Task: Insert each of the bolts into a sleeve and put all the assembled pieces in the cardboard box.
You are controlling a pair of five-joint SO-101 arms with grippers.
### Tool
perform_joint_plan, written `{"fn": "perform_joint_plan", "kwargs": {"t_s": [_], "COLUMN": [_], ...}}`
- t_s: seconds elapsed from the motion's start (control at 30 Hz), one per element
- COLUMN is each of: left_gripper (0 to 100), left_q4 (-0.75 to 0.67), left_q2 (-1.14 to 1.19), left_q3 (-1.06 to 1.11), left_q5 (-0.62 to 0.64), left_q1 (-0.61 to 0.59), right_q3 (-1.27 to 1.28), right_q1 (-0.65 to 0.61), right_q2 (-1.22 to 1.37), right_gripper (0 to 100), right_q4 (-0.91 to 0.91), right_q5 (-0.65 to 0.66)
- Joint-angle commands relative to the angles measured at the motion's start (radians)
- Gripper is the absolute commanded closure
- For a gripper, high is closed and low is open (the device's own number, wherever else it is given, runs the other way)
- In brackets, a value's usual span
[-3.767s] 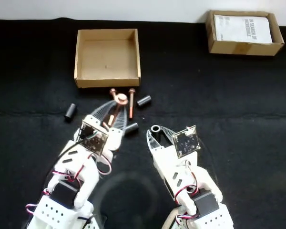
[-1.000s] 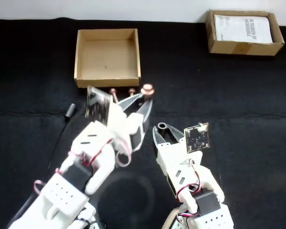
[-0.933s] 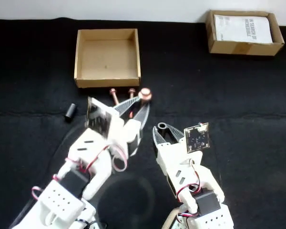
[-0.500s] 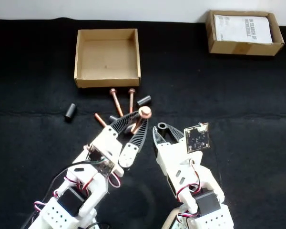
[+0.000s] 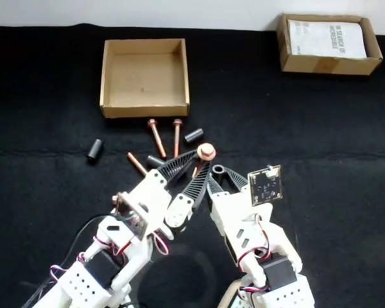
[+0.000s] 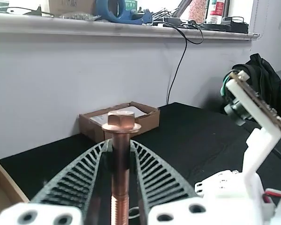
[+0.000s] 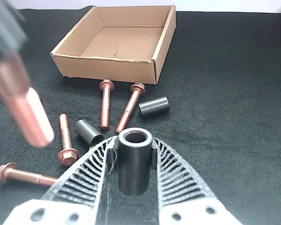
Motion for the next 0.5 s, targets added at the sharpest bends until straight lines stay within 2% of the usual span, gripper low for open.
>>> {"fn": "perform_joint_plan", "kwargs": {"t_s": [0.0, 0.27, 0.47], "left_gripper": [99, 99, 99], "left_q4": [-0.071, -0.077, -0.078], "left_q2": [0.088, 0.453, 0.621], "left_q3": [-0.028, -0.312, -0.432], "left_q5": [0.052, 0.207, 0.233], "left_q1": [0.002, -0.024, -0.036], "right_q3": [0.071, 0.071, 0.071], "right_q1": [0.007, 0.007, 0.007], "right_q2": [-0.007, -0.007, -0.007], "right_gripper": [99.2, 99.2, 99.2], "right_q4": [-0.001, -0.001, -0.001], "right_q5": [-0.009, -0.009, -0.009]}}
